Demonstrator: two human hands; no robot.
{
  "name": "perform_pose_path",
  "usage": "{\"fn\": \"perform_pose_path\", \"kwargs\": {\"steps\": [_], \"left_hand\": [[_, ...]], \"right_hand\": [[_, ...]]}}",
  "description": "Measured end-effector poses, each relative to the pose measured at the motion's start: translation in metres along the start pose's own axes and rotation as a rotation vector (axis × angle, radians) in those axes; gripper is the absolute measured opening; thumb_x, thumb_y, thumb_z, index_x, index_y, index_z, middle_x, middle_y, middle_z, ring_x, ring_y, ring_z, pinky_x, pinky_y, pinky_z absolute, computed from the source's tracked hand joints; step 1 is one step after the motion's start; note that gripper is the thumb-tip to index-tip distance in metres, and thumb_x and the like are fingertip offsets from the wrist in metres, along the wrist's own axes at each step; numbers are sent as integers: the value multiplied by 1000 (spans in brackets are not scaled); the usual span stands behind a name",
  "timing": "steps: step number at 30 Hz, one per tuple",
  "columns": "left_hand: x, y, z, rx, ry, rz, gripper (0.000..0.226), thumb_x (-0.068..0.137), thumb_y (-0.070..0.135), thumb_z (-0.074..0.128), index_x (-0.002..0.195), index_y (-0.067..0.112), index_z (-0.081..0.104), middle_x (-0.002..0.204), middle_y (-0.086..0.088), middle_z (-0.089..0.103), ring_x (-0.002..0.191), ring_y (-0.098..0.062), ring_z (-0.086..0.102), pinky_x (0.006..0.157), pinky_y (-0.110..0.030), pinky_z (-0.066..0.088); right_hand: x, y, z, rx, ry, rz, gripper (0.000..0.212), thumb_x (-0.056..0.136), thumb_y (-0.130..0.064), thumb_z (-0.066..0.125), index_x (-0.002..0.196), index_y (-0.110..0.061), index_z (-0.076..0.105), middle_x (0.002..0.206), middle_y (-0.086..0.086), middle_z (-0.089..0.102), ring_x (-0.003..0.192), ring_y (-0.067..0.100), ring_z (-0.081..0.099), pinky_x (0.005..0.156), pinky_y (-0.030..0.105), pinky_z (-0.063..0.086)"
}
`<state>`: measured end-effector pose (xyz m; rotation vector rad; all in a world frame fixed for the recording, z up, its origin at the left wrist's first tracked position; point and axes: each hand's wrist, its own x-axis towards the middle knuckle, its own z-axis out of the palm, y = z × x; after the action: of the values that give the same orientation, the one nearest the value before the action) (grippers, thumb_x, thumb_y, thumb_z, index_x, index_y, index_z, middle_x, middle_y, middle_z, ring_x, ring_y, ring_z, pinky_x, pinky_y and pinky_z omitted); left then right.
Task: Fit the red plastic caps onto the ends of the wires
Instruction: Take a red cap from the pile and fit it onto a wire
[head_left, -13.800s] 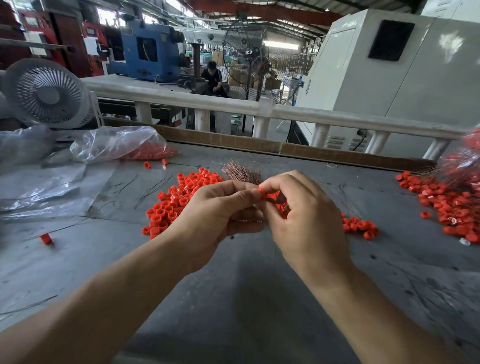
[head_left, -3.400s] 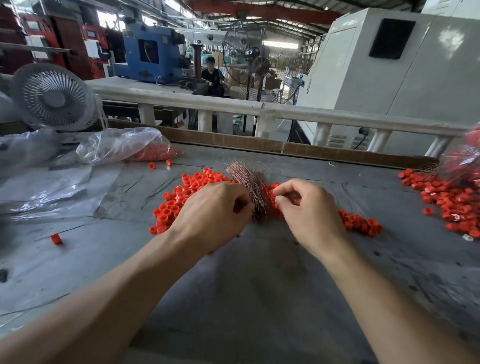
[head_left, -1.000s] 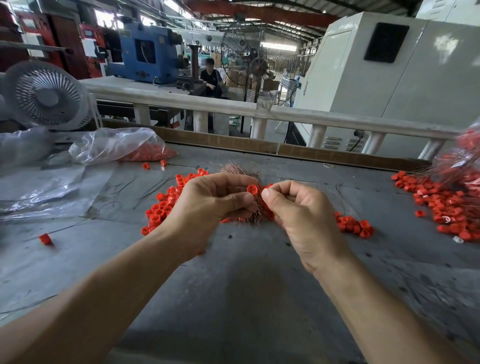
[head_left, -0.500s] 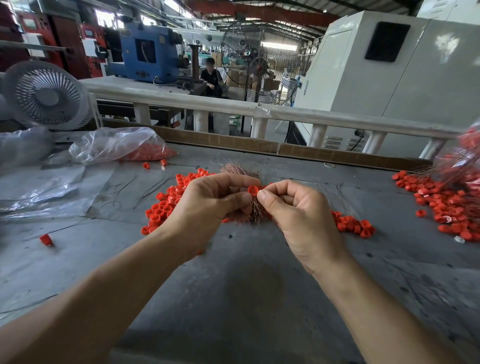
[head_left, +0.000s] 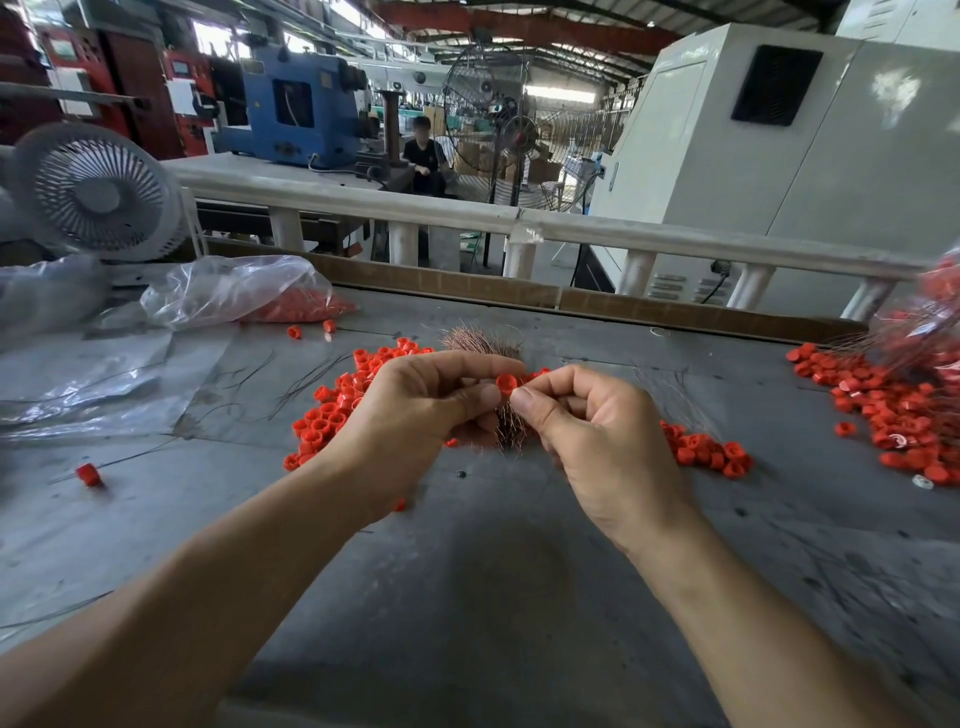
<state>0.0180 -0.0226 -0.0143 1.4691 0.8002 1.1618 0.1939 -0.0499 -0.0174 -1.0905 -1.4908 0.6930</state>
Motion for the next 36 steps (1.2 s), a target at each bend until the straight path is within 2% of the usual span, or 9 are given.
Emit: {"fn": "perform_pose_path", "kwargs": {"steps": [6, 9, 12, 16, 18, 21, 25, 31, 36], "left_hand": [[-1, 0, 1, 57, 16, 27, 31, 95, -4, 62, 106, 19, 80, 84, -14, 70, 73, -16, 64, 76, -29, 58], [0, -1, 1, 133, 27, 57, 31, 96, -4, 61, 109, 19, 79, 79, -7, 72, 71, -15, 66, 72, -25, 58], [-1, 0, 2, 183, 34, 76, 31, 96, -2, 62, 111, 20, 78, 80, -7, 75, 72, -14, 68, 72, -22, 57], [-3, 3, 4, 138, 29, 56, 27, 98, 2, 61, 113, 17, 78, 93, -16, 77, 83, -29, 71, 82, -31, 62], [-3, 4, 5, 121, 27, 38, 26, 98, 2, 60, 115, 15, 76, 96, -19, 77, 94, -40, 71, 86, -38, 62], [-4, 5, 6, 95, 21, 16, 27, 98, 1, 59, 117, 11, 75, 99, -23, 75, 99, -45, 68, 88, -43, 61], [-3, 4, 4, 82, 29, 8, 27, 98, -2, 59, 114, 11, 77, 98, -23, 75, 95, -41, 70, 85, -39, 62], [0, 0, 1, 44, 30, 0, 29, 97, -4, 59, 108, 14, 79, 96, -17, 77, 83, -23, 73, 80, -33, 63], [2, -1, 0, 32, 15, 7, 31, 97, -5, 58, 106, 15, 80, 96, -17, 77, 83, -22, 73, 76, -28, 62]], "right_hand": [[-1, -2, 0, -23, -3, 9, 13, 93, -16, 74, 80, -17, 71, 48, -18, 56, 44, -1, 49, 49, 8, 36], [-1, -1, 0, -55, 16, 21, 13, 92, -19, 75, 80, -17, 71, 47, -14, 54, 43, 0, 42, 47, 10, 32], [-2, -3, 1, -110, 35, 18, 15, 93, -20, 75, 79, -19, 71, 52, -10, 59, 45, 0, 43, 46, 13, 34], [-3, -4, 2, -150, 44, 11, 15, 93, -17, 73, 78, -20, 69, 61, 0, 68, 49, 4, 50, 47, 19, 40], [-3, -4, 2, -154, 45, 16, 16, 93, -16, 72, 78, -21, 69, 61, -1, 67, 48, 3, 50, 45, 17, 40], [-3, -4, 2, -152, 48, 25, 16, 92, -16, 72, 78, -21, 69, 61, -1, 68, 48, 2, 49, 45, 17, 39], [-3, -4, 2, -137, 40, 30, 15, 93, -16, 72, 79, -21, 69, 66, 2, 70, 54, 5, 55, 51, 18, 43], [-2, -3, 1, -117, 23, 25, 14, 94, -16, 70, 81, -20, 70, 65, -2, 69, 56, 2, 55, 53, 15, 43], [-2, -3, 1, -103, -1, 14, 15, 95, -15, 70, 80, -21, 70, 63, -5, 67, 57, 0, 55, 55, 13, 43]]}}
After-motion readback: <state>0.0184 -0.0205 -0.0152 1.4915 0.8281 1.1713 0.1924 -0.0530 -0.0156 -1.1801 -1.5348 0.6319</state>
